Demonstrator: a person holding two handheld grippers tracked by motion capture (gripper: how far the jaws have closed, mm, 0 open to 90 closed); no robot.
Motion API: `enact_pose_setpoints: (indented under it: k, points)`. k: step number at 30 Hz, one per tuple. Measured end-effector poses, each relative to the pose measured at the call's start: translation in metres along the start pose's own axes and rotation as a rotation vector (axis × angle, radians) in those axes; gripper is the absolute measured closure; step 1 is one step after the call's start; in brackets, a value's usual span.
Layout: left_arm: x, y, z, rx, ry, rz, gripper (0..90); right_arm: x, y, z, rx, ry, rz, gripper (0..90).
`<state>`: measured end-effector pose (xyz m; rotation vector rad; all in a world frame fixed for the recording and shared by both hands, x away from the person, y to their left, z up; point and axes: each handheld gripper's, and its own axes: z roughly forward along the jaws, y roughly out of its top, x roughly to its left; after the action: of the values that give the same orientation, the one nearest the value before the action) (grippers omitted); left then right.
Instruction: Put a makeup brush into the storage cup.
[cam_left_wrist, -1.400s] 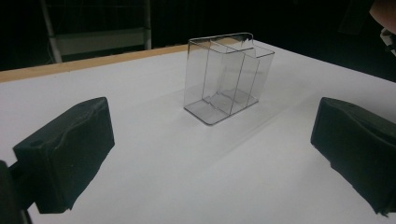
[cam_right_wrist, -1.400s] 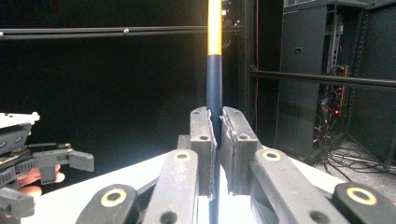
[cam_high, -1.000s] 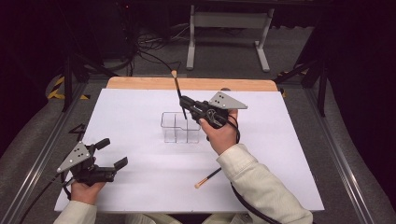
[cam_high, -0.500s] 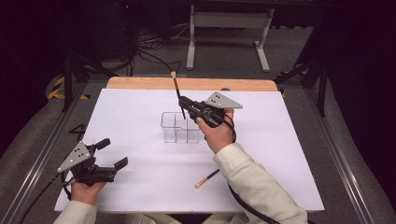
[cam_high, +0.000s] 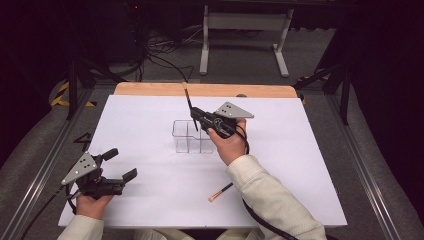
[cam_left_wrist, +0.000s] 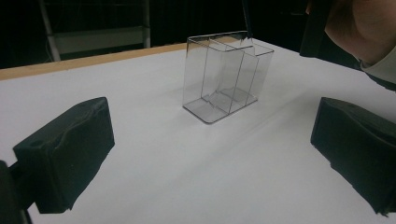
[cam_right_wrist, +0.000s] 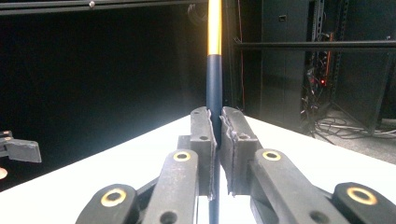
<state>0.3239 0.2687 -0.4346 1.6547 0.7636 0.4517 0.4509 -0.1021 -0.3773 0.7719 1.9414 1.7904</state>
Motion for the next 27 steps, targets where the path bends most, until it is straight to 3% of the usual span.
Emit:
enact_pose_setpoints:
  k: [27]
  points:
    - [0.0, 0.0, 0.0, -0.004, 0.0, -0.004, 0.2, -0.004, -0.029, 0.011, 0.09, -0.017, 0.039, 83.9]
